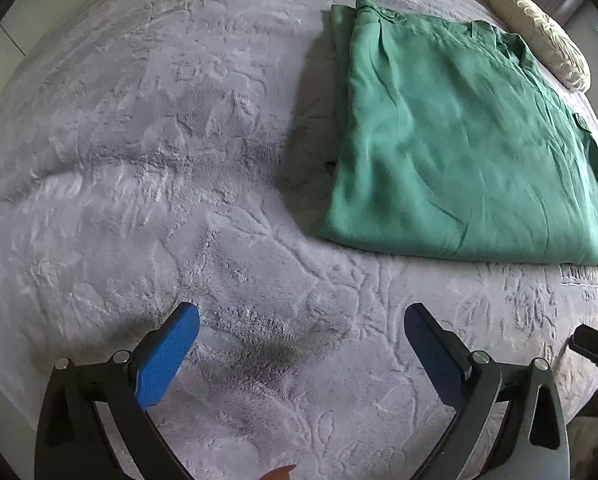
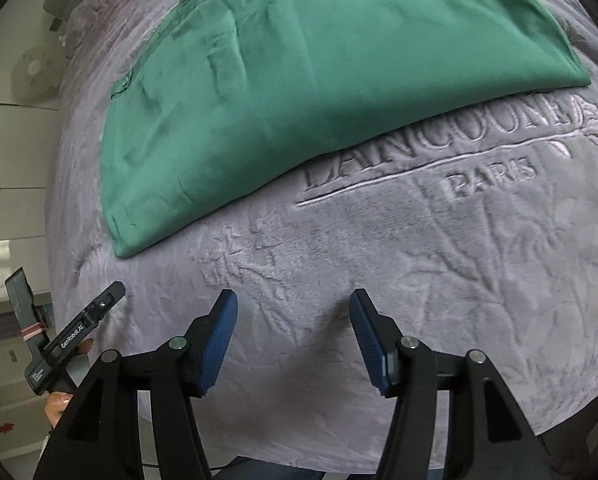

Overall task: Fold large clothes
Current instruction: 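Withdraw both open tools from the folded green shirt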

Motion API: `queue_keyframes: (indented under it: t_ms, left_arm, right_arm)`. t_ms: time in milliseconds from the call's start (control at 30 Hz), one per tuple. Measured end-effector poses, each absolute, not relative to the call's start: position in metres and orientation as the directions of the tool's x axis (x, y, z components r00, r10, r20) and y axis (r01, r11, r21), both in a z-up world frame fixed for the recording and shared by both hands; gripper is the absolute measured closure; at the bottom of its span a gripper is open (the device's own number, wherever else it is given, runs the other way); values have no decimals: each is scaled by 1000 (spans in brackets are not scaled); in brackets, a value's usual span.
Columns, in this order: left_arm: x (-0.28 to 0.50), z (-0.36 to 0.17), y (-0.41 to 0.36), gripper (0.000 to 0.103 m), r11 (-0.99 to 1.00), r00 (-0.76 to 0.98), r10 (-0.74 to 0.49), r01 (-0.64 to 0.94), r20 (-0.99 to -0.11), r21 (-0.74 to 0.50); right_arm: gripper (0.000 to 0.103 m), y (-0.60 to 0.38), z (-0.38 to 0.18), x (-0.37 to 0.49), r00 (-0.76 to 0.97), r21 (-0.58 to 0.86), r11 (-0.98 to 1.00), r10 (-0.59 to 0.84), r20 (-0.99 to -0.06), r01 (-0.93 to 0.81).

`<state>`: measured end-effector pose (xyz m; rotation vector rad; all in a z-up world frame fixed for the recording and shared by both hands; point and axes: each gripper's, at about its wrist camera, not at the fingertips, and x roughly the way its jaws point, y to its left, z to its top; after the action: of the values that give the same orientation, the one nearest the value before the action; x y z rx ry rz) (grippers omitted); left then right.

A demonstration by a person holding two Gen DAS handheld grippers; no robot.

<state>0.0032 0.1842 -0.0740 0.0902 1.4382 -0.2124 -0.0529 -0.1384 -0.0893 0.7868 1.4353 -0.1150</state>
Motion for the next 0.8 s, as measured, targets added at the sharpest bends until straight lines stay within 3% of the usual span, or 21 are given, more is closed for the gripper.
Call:
queue_keyframes:
  t_ms: [33,67,100,800]
  left_arm:
    - [11,-74,181,1,977,113,-92,200,-989,-68]
    - [11,-74,182,1,977,111,-92,201,-990,-68]
    - [11,-74,182,1,977,109,-90,203,-990,-66]
    - [45,-91,181,1,981,93,-59,191,-994,-40]
  right_arm:
    - [34,-136,-90,-51,177,415,747,381,-907,519]
    - [21,-134,-91,-51,182,423,743,387,-904,519]
    - [18,-132,-91,-50,194,435,738,394,-899,516]
    - [14,-97,-99,-30,277,529,687,452,-848,497]
